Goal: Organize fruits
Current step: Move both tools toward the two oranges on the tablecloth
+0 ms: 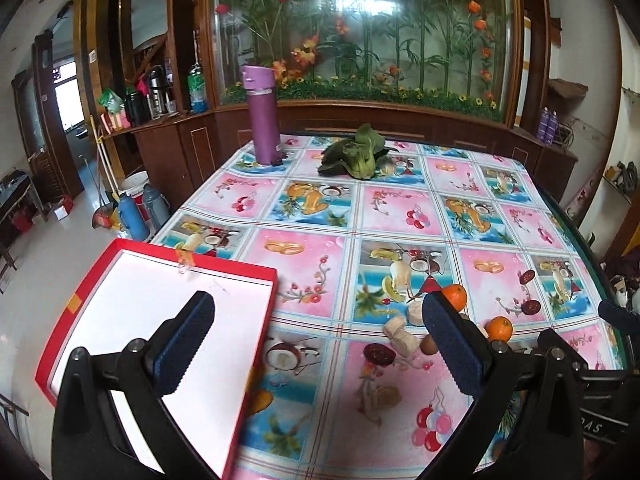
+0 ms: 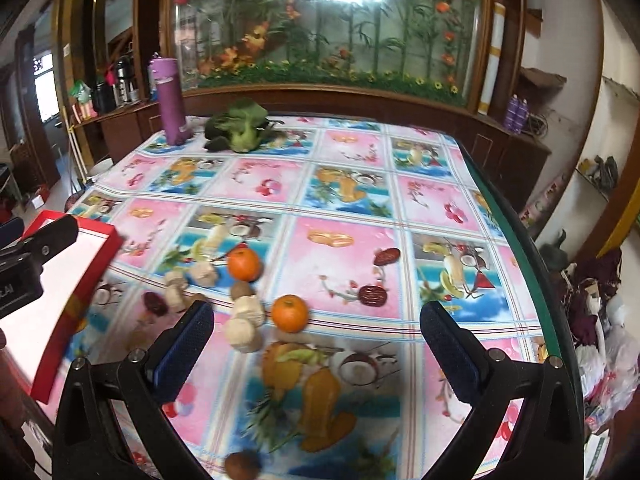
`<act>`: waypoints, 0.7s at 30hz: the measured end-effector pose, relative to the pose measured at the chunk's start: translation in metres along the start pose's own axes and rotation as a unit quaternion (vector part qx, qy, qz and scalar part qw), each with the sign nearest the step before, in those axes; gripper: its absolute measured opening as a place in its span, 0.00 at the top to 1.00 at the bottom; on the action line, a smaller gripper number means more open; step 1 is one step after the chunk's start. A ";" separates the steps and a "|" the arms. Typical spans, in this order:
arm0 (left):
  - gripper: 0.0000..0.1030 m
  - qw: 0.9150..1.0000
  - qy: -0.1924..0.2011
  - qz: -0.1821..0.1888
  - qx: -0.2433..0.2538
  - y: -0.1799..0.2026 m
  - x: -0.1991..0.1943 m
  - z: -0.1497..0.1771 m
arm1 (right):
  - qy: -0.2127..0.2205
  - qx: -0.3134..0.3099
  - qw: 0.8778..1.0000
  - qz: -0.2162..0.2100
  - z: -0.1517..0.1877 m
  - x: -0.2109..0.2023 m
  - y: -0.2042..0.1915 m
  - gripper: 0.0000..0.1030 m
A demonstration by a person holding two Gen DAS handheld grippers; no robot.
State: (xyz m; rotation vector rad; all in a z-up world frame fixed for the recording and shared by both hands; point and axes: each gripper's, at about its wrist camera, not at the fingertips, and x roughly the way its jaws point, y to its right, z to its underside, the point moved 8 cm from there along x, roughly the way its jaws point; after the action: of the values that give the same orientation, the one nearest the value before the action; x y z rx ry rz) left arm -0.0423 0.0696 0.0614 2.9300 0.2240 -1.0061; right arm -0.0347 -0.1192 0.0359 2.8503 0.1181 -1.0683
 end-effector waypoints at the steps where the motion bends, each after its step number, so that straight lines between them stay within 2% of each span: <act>1: 0.00 1.000 0.003 -0.002 0.000 -0.003 -0.003 0.000 | 0.001 -0.003 1.000 -0.001 0.000 -0.002 -0.002 0.01; 10: 0.00 1.000 0.007 -0.005 -0.005 -0.013 -0.008 0.002 | 0.006 -0.020 1.000 -0.016 0.001 -0.007 -0.019 0.01; 14: 0.00 1.000 -0.013 0.018 0.013 -0.008 0.009 0.005 | -0.005 -0.033 0.999 -0.029 0.007 0.004 -0.023 0.04; 17: 0.00 0.997 -0.039 0.034 0.050 0.002 0.032 0.006 | -0.043 -0.034 0.997 -0.058 0.018 0.027 -0.023 0.24; 18: 0.00 0.996 -0.046 0.039 0.058 0.005 0.037 0.008 | -0.056 -0.029 0.996 -0.064 0.022 0.036 -0.022 0.36; 19: 0.00 0.994 -0.058 0.057 0.072 0.012 0.046 0.009 | -0.069 -0.023 0.995 -0.071 0.025 0.043 -0.021 0.49; 21: 0.00 0.988 -0.075 0.093 0.095 0.027 0.058 0.010 | -0.099 0.000 0.990 -0.096 0.031 0.061 -0.017 0.61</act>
State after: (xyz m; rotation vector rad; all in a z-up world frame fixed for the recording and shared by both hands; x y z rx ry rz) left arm 0.0008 0.0489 0.0176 2.9472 -0.1553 -1.2747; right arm -0.0109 -0.1031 -0.0289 2.7562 0.3848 -1.3797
